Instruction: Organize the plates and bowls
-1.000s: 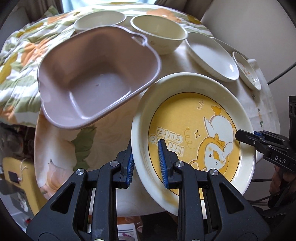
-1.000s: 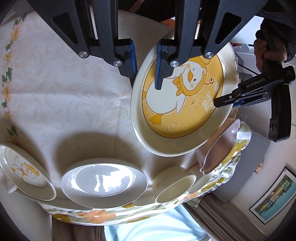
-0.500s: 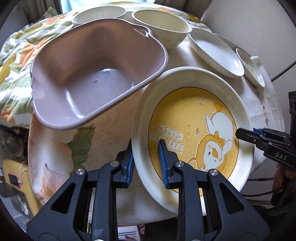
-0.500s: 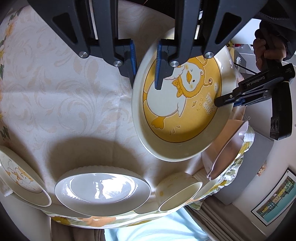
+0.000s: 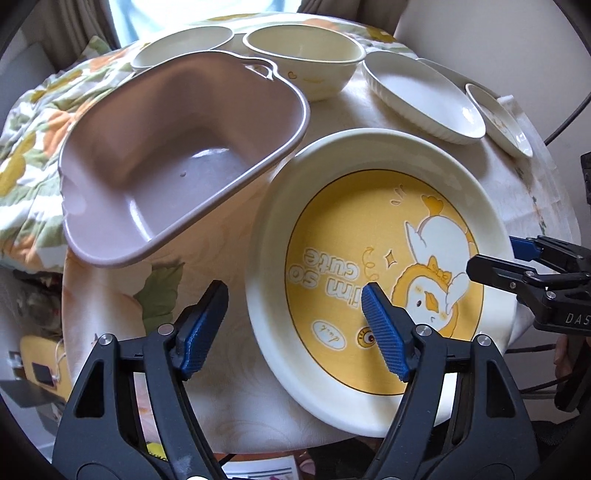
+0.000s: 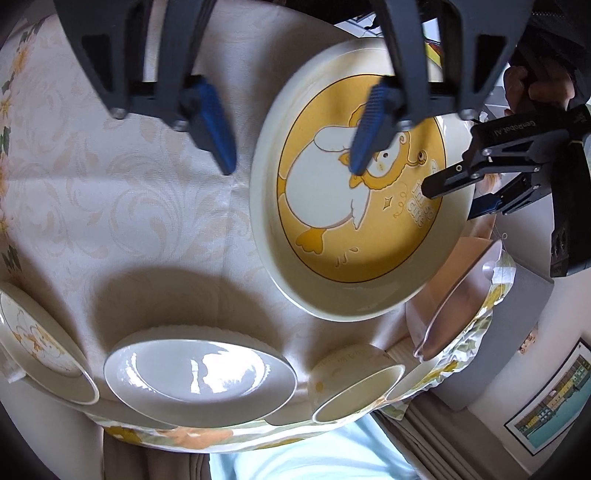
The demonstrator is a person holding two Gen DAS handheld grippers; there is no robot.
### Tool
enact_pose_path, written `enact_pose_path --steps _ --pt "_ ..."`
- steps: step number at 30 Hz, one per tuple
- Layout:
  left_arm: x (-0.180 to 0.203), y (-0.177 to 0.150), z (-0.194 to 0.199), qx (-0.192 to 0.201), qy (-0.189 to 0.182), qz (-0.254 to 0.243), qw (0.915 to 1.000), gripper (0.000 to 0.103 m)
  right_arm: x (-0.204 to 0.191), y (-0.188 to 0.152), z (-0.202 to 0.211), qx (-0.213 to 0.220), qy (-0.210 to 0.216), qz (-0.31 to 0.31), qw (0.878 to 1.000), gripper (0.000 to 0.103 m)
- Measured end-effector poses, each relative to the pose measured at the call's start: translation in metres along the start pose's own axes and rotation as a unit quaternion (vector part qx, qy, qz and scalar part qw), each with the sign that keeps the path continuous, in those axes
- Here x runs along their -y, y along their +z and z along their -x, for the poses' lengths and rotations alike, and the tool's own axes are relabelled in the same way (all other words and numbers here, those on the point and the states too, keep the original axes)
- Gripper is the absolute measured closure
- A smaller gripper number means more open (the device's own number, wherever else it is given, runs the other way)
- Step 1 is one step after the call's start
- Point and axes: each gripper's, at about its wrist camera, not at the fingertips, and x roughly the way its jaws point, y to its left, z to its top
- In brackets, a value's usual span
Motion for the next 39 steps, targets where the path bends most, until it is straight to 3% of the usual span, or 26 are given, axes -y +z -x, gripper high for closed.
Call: enact_pose_path --steps 8,15,16,17,18,20,24,30,32,39 --pt "0.004 -0.007 0.041 0.031 0.023 0.027 0.9989 0.03 0.01 -0.003 0.036 0.022 0.011 -0.003 1.0 0.042" --pt "0.055 0.011 0.123 0.115 0.03 0.02 0.9927 0.028 0.032 0.004 0.115 0.091 0.019 0.0 0.996 0.041" --pt "0.064 0.015 0.134 0.13 0.034 0.023 0.9907 0.015 0.035 0.005 0.128 0.106 0.015 0.003 0.994 0.032" --pt "0.074 0.019 0.144 0.145 0.037 0.025 0.9884 0.007 0.04 0.007 0.142 0.122 0.012 0.007 0.992 0.009" --pt "0.083 0.022 0.154 0.164 0.039 0.026 0.9853 0.0 0.045 0.009 0.152 0.135 0.012 0.011 0.991 0.0" --pt "0.099 0.028 0.165 0.184 0.037 0.024 0.982 0.0 0.053 0.014 0.171 0.157 0.0 0.023 0.987 0.0" --pt "0.121 0.045 0.167 0.18 0.026 0.04 0.9825 0.0 0.074 0.028 0.195 0.161 -0.007 0.029 0.987 0.0" --pt "0.135 0.062 0.16 0.177 0.0 0.116 0.9774 0.0 0.098 0.065 0.222 0.16 -0.015 0.07 0.984 0.0" --pt "0.136 0.069 0.15 0.168 -0.006 0.133 0.9769 0.0 0.103 0.084 0.218 0.156 -0.03 0.087 0.983 0.0" --pt "0.13 0.109 0.094 0.131 -0.018 0.166 0.9772 0.0 0.128 0.149 0.163 0.091 -0.022 0.111 0.989 0.0"
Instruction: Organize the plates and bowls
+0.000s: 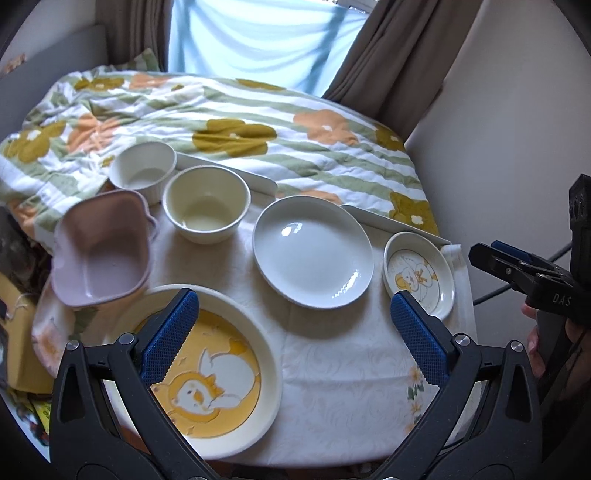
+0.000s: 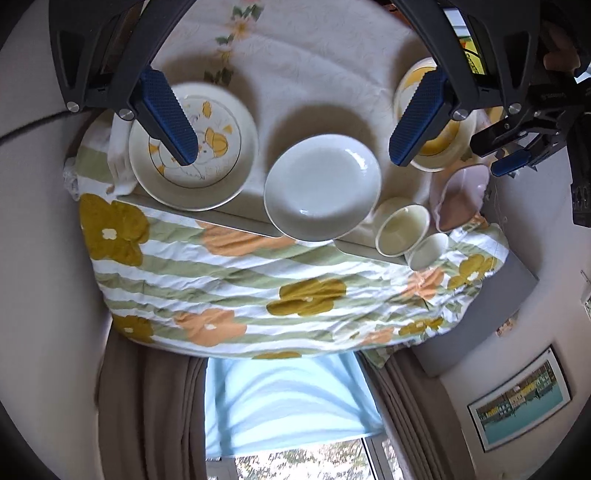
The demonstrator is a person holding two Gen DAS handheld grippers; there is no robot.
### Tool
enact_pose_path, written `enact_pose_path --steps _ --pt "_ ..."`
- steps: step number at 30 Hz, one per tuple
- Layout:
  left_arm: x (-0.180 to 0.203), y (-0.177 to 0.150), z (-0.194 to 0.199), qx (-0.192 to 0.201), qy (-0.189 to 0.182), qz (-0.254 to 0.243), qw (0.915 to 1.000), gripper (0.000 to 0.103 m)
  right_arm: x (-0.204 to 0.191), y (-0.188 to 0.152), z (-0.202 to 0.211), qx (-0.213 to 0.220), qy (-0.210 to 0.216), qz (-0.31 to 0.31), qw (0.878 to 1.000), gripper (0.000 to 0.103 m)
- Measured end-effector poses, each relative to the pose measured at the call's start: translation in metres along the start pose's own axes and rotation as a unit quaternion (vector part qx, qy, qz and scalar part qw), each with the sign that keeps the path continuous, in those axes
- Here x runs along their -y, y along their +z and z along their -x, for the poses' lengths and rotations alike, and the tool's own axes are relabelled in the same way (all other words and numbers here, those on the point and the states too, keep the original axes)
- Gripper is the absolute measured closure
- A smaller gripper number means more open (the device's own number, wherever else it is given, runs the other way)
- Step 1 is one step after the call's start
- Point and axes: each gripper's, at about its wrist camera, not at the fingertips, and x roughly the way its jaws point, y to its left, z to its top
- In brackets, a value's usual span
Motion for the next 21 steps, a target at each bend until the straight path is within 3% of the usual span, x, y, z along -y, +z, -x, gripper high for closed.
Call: enact_pose_path --steps 9,11,14,21 --pt "-0.019 0.023 -0.103 -0.078 0.017 0.051 0.9955 0.0 0.024 0.034 -0.108 -0.096 0.045 0.072 0.992 0.002" --pt "-0.025 0.024 -0.12 -0.093 0.024 0.057 0.9937 0.001 0.028 0.035 -0.132 -0.122 0.06 0.084 0.987 0.017" --pt "-0.034 0.024 -0.14 -0.119 0.034 0.068 0.99 0.009 0.029 0.035 -0.16 -0.149 0.08 0.094 0.981 0.033" --pt "-0.043 0.019 -0.173 -0.17 0.035 0.086 0.9811 0.038 0.031 0.032 -0.198 -0.196 0.095 0.111 0.97 0.048"
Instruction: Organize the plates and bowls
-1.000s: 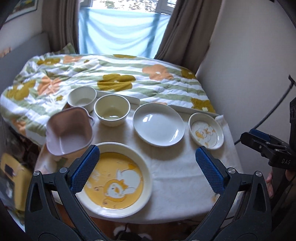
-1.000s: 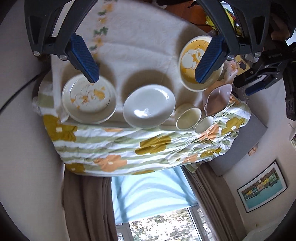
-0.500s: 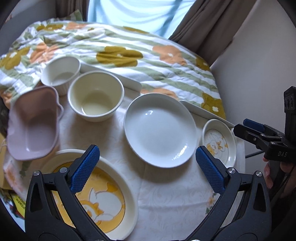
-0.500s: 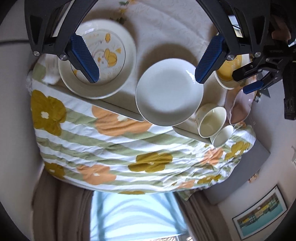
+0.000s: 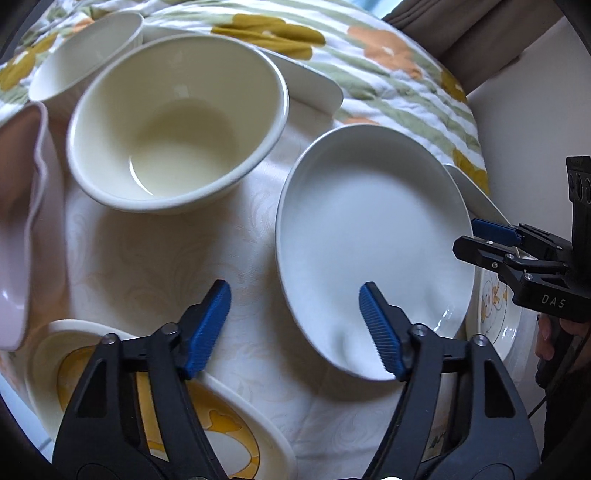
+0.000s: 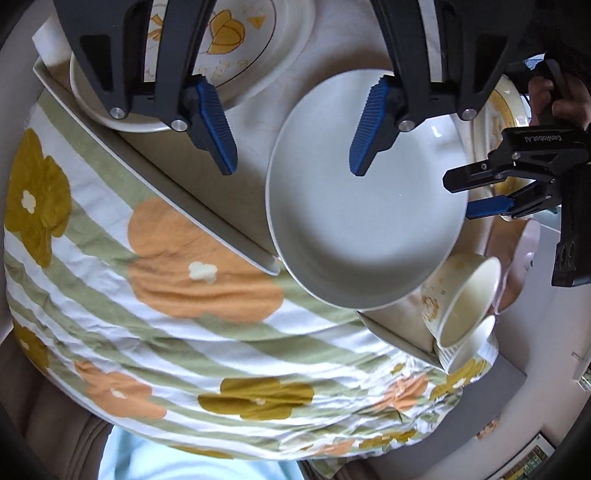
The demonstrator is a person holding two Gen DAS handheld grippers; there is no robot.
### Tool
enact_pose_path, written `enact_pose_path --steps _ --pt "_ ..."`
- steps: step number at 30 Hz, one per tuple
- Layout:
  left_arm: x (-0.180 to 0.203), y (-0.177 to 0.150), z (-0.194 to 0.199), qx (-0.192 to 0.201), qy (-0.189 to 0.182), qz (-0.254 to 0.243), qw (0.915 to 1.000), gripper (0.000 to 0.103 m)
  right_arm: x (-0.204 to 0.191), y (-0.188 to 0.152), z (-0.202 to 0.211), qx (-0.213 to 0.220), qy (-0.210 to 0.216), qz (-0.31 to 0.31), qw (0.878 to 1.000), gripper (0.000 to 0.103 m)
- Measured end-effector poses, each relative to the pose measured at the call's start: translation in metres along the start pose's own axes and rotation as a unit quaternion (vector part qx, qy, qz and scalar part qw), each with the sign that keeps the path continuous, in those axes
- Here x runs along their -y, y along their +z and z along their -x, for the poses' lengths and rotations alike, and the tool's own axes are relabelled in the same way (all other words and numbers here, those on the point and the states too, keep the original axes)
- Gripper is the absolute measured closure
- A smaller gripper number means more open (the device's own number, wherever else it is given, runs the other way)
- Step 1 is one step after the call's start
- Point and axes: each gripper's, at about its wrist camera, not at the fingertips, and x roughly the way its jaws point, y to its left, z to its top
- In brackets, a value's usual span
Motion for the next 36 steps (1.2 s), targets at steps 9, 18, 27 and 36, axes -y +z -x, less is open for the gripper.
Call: enact_pose_path --steps 9,18,27,36 --pt "0.01 0.006 -0.005 -0.009 0.031 -0.021 0.9993 0.077 0.012 0.0 -0.009 -0.013 0.002 0.01 1.0 0.073" --pt "0.01 0.006 -0.003 -0.006 0.033 -0.024 0.9991 0.081 0.007 0.002 -0.015 -0.012 0.026 0.017 0.999 0.087" --pt "0.01 0.007 -0.002 -0.002 0.035 -0.028 0.999 0.081 0.0 0.0 -0.008 0.0 0.014 0.02 1.0 0.087" --pt "0.011 0.003 0.024 0.021 0.017 -0.049 0.9984 0.081 -0.008 -0.01 0.009 0.026 0.015 -0.002 1.0 0.087"
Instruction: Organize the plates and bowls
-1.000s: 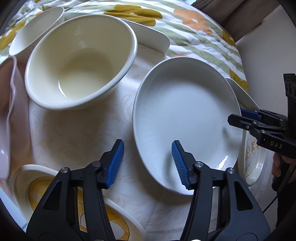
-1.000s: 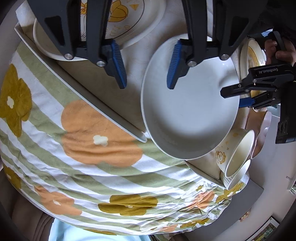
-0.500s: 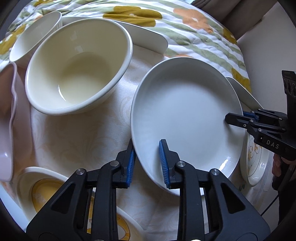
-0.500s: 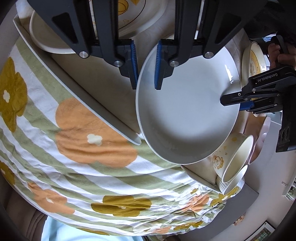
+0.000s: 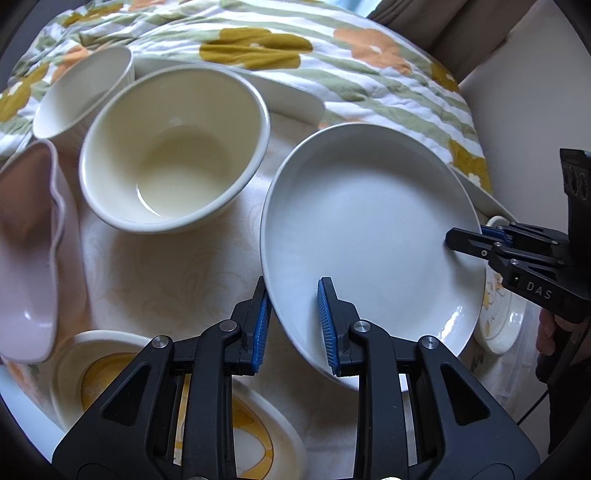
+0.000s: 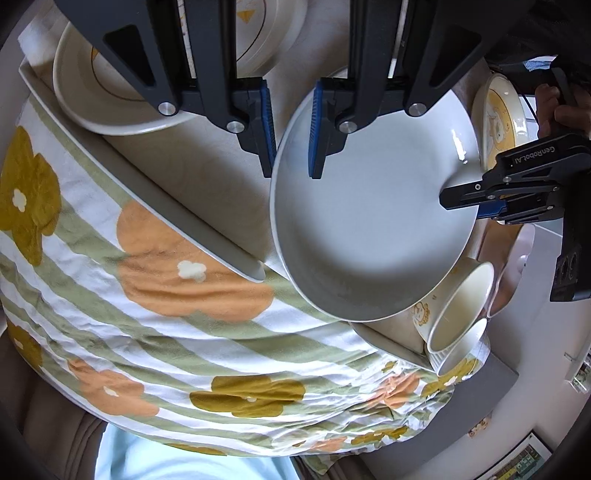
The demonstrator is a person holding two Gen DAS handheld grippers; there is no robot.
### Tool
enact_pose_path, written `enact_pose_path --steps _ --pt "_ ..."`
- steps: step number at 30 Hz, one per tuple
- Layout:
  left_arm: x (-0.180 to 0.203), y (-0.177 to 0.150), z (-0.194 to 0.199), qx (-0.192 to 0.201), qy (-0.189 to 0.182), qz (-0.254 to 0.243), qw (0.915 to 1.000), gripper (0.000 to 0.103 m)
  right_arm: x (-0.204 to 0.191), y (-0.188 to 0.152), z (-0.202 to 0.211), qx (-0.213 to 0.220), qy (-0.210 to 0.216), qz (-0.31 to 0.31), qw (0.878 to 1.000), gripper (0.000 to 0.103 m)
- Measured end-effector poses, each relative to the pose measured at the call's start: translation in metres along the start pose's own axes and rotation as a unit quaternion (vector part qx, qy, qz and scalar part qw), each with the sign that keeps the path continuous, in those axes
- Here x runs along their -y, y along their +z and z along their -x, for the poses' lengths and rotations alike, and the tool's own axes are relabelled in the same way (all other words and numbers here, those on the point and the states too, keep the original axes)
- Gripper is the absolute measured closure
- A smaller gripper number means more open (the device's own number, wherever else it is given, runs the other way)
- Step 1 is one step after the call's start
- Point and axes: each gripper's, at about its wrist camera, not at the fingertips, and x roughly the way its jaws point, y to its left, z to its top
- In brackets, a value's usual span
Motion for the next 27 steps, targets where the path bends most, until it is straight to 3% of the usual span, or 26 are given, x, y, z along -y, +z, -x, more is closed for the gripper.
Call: enact_pose_path --steps 7,13,20,27 --pt "0.001 -0.017 0.05 0.045 -0.014 -0.03 0.9984 0.081 -0.029 -0.019 0.043 0.043 -0.004 -0.01 0.999 0.087" --pt "-0.012 -0.056 0.094 0.079 -0.01 -0.047 0.9958 0.081 -0.071 -0.048 0.071 0.082 0.004 -0.013 0.997 0.087" --pt "-0.05 -0.102 0.128 0.086 -0.006 -0.03 0.9958 0.081 -0.126 -0.085 0.075 0.092 0.019 -0.016 0.995 0.087" --pt "-0.092 -0.125 0.119 0.065 -0.009 -0.016 0.9978 0.081 -0.165 -0.106 0.049 0.075 0.024 -0.046 0.996 0.087"
